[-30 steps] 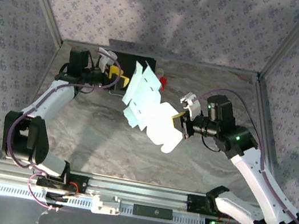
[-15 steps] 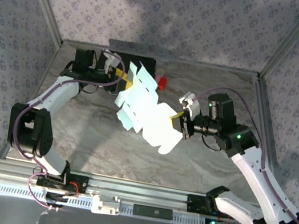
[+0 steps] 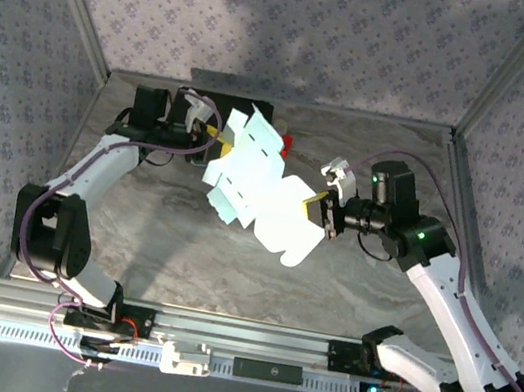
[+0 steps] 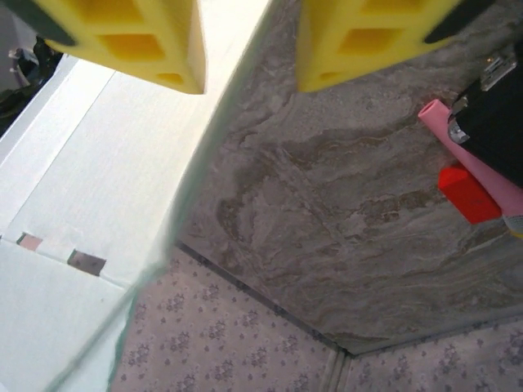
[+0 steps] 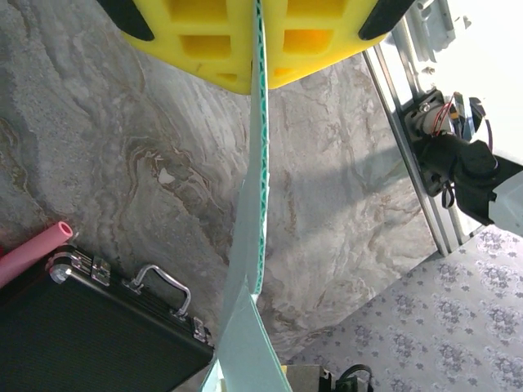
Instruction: Fold the paper box
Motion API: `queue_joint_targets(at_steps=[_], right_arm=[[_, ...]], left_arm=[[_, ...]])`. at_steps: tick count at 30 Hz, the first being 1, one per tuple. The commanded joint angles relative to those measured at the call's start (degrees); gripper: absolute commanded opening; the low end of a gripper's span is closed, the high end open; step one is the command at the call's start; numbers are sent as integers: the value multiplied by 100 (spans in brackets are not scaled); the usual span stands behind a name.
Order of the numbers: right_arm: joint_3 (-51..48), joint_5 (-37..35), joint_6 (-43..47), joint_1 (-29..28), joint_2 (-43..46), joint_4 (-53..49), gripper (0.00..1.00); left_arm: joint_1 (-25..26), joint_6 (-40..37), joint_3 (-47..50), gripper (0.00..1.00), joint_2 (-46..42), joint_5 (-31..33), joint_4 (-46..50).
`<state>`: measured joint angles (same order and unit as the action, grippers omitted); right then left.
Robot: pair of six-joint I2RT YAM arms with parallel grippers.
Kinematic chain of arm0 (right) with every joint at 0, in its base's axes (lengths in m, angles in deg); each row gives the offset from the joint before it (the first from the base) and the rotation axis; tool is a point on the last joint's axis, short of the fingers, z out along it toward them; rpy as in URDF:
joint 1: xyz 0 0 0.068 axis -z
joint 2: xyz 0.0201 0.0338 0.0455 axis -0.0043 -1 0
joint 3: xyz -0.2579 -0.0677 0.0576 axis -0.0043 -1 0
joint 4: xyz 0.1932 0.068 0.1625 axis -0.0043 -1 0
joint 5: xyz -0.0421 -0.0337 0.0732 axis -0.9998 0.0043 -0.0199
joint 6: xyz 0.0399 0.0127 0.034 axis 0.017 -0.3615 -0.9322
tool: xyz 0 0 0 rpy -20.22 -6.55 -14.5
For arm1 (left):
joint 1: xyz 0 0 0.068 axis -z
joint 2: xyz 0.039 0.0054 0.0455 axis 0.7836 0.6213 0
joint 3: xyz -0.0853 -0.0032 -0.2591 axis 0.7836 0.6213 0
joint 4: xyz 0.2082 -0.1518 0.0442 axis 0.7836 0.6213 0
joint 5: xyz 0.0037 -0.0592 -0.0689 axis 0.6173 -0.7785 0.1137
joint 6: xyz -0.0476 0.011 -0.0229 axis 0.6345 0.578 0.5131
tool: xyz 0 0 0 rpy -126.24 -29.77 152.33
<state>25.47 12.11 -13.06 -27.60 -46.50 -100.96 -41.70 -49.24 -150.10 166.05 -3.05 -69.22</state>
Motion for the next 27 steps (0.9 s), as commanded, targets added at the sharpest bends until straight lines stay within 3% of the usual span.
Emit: queue_joint_targets(at_steps=[1, 4, 7, 10, 14, 16, 21, 27], right_arm=[[97, 95, -210, 100, -46, 148, 0], [51, 110, -411, 195, -96, 349, 0], [46, -93, -854, 334, -191, 442, 0], [127, -858, -1666, 470, -317, 310, 26], [64, -1501, -3016, 600, -85, 297, 48], [53, -1601, -3578, 633, 109, 338, 64], [652, -1990, -4739, 706, 289, -356, 63], [875, -2301, -5420, 858, 540, -972, 64]], left_arm=[[102, -162, -61, 25, -330, 226, 13], [225, -201, -110, 14, -407, 562, 92], [384, -236, -312, 10, -441, 1108, 436], [618, -407, -779, 0, -405, 2053, 1253], [945, -531, -1556, 0, -151, 3185, 2474], [1112, -725, -1922, 0, -18, 3528, 3098], [1496, -907, -2850, 0, 319, 4355, 4224], [1886, -1218, -3021, 0, 313, 4561, 4771]])
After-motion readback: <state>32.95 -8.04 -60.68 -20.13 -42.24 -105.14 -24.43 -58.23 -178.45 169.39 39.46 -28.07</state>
